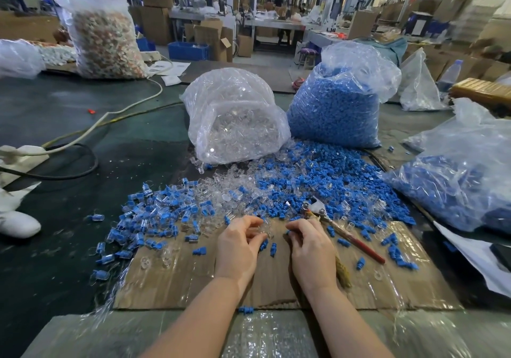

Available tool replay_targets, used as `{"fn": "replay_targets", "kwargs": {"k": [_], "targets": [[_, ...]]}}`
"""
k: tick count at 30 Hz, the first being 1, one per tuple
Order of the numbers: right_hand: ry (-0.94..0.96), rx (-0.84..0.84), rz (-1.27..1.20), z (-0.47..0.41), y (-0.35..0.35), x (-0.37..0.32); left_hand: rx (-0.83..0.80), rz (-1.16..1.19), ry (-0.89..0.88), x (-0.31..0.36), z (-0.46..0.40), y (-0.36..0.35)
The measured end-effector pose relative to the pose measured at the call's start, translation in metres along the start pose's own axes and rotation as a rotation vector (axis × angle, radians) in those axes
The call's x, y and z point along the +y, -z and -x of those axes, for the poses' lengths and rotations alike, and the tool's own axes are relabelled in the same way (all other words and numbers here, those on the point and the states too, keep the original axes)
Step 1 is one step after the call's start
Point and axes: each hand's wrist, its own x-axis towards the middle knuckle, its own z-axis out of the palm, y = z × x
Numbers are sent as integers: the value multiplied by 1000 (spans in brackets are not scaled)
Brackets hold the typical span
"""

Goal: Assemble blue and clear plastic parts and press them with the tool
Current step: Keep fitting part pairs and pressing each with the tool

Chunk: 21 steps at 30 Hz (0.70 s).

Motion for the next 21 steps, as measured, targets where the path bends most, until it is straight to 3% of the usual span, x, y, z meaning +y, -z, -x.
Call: {"fn": "replay_targets", "kwargs": {"k": [6, 21], "targets": [[-9, 9, -10, -1, 0, 0, 3, -81, -85, -1, -1, 0], [-15, -3, 28, 0, -3, 3, -55, -90, -66, 2, 1, 0]]}}
